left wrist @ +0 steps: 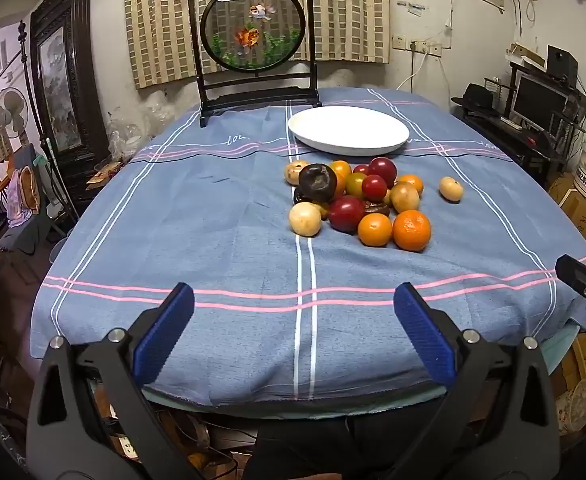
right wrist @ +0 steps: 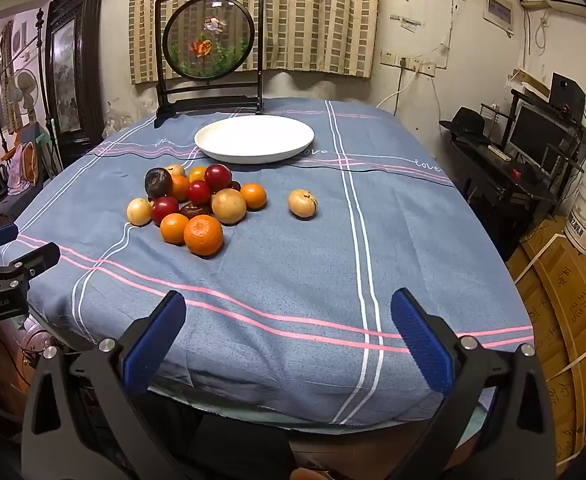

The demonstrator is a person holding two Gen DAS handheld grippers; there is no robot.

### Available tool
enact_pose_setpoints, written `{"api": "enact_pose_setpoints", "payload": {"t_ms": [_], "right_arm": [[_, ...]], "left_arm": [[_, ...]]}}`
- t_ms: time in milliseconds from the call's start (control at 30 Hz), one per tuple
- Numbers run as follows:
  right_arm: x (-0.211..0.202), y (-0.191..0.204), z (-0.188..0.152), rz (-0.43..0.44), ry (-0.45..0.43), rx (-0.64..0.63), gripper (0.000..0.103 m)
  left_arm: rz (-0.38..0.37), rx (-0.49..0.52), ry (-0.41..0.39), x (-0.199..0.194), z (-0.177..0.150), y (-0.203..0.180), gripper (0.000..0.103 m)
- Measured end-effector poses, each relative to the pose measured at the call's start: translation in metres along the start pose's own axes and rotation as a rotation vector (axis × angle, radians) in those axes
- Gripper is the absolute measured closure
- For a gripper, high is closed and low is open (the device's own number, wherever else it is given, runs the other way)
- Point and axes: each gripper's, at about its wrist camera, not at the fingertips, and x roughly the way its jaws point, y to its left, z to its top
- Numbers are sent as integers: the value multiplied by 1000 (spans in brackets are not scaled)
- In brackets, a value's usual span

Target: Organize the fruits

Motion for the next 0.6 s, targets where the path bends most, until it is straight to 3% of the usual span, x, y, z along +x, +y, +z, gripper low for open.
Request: {"api": "enact_pose_setpoints", "payload": {"t_ms": [600], "right_arm": [[-4, -4, -1, 6, -2, 6, 1]], "left_arm": [[-7, 1, -4, -3, 0, -5, 2]]}}
